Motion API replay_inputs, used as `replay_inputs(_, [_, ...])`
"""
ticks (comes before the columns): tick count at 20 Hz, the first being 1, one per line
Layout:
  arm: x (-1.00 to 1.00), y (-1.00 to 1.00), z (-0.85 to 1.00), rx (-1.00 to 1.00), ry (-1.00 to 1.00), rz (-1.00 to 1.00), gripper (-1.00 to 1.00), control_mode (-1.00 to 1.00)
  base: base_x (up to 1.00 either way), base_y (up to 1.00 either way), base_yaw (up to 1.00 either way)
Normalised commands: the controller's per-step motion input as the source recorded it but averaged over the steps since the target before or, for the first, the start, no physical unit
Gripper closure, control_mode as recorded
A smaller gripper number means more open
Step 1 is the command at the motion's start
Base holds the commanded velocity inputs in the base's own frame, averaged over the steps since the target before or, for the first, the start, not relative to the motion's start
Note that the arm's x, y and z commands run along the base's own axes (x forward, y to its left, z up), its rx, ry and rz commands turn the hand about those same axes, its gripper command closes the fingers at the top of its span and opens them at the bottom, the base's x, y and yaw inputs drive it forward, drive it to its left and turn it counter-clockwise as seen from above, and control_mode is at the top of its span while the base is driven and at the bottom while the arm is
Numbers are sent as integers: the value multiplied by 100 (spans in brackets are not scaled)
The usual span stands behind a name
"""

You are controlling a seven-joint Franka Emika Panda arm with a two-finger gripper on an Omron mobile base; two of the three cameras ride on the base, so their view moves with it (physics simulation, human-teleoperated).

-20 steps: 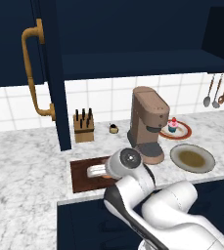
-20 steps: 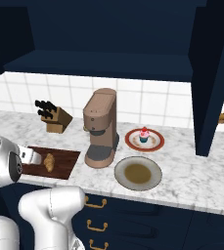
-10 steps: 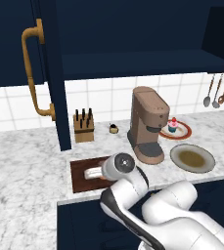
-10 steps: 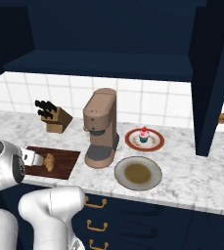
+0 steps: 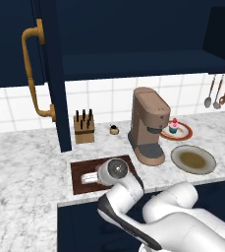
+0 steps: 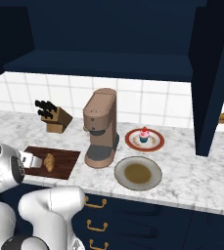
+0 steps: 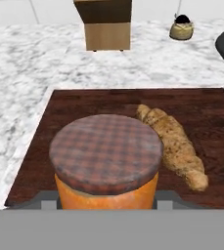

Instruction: From the different types of pastries on the counter, select a croissant and place it on the cutting board. Then retrieve a jar of jam from the cabinet and place it alongside the croissant on the cutting board.

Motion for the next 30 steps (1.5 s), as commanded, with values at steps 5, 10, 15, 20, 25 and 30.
replay_inputs(5, [11,0,-28,0,-8,0,100,-100,0,0,0])
replay_inputs(10, [32,0,-23,0,-5,0,100,-100,0,0,0])
replay_inputs(15, [24,-1,-16,3,2,0,100,-100,0,0,0])
replay_inputs(20, [15,-1,-18,2,0,0,100,-100,0,0,0])
replay_inputs(25, [8,0,-35,0,0,0,100,-100,0,0,0])
replay_inputs(30, [19,0,-28,0,-1,0,100,-100,0,0,0])
